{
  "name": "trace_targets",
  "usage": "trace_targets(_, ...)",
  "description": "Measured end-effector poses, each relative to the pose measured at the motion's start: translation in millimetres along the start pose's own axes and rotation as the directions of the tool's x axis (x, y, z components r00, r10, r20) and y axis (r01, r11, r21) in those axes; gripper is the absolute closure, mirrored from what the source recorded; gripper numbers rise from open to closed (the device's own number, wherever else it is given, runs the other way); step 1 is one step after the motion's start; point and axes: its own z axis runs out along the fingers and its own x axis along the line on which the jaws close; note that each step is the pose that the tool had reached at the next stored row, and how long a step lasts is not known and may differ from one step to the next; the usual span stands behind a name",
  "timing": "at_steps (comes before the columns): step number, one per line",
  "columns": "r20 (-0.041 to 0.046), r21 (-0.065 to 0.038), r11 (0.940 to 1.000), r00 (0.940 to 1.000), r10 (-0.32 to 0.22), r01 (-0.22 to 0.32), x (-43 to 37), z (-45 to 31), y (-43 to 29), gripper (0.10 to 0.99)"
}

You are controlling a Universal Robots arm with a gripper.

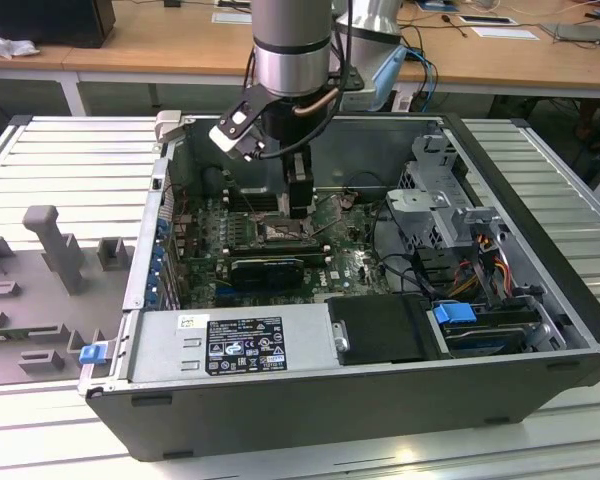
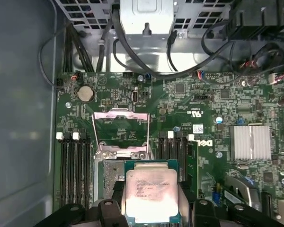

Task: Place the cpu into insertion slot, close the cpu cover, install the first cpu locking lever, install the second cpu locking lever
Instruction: 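Place the cpu into insertion slot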

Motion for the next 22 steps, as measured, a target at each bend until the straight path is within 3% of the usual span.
trace_targets(7,0.0006,0.002,1.0000,1.0000,0.001,-0.001,9.8,17.0,-2.5,0.557)
trace_targets(13,0.0007,0.001,1.0000,1.0000,0.000,0.000,11.5,29.3,-4.7,0.557)
trace_targets(22,-0.0001,0.001,1.0000,1.0000,-0.001,0.001,11.6,32.0,-12.9,0.557)
